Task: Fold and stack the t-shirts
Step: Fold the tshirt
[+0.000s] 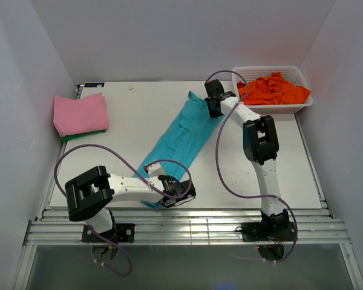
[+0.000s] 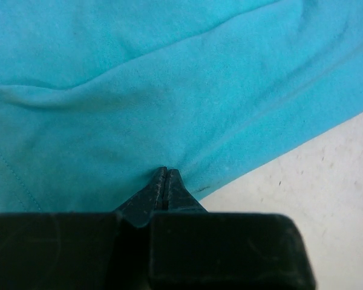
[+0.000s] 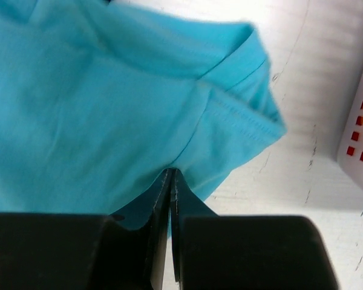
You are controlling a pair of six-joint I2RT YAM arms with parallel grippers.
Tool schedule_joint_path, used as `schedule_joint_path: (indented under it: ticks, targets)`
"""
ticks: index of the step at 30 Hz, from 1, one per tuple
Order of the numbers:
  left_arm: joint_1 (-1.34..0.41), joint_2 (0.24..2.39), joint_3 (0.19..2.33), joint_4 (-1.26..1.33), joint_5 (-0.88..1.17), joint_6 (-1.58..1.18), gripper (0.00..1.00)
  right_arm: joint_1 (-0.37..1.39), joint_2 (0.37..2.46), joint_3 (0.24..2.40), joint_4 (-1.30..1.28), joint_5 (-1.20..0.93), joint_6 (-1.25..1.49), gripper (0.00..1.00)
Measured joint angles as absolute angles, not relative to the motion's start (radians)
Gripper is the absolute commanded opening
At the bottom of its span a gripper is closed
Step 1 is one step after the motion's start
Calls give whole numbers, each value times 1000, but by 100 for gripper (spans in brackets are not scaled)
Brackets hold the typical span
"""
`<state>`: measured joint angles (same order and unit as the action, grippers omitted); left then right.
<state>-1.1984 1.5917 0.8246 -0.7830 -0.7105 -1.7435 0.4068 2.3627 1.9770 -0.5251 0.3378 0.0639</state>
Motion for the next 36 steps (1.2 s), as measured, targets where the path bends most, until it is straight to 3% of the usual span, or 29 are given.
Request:
schedule_joint_path:
  ticks: [9, 15, 16, 21, 23, 25, 27, 30, 33, 36]
  targets:
    - [-1382, 1683, 920, -961, -710, -1935, 0, 381, 2391, 2068, -504, 257, 39, 8]
    - [-1425, 1846, 1191, -1051, -781, -1895, 0, 373, 2381, 2054, -424, 193, 31, 11]
    - [-1429, 1855, 1246, -1072, -825, -1879, 5, 373, 2362, 2028, -407, 189, 23, 13]
    - [-1406, 1815, 1492, -1111, -1075, -1680, 13, 373, 2131, 1837, -382, 187, -9, 17]
    - [-1365, 1761, 1535, -1046, -1158, -1526, 3, 373, 1977, 1757, -377, 191, -10, 17]
    - [-1290, 1679, 1502, -851, -1183, -1257, 0, 374, 1813, 1697, -367, 197, -7, 16]
    - [-1150, 1554, 1340, -467, -1000, -957, 0, 374, 1640, 1617, -341, 199, 7, 13]
    - [-870, 1437, 1097, -118, -705, -689, 0, 381, 1392, 1463, -306, 192, 47, 8]
    - [-675, 1549, 1121, 38, -479, -514, 0, 413, 1215, 1312, -293, 197, 91, 8]
    - [-633, 1721, 1237, 124, -305, -388, 0, 463, 1102, 1160, -319, 215, 126, 8]
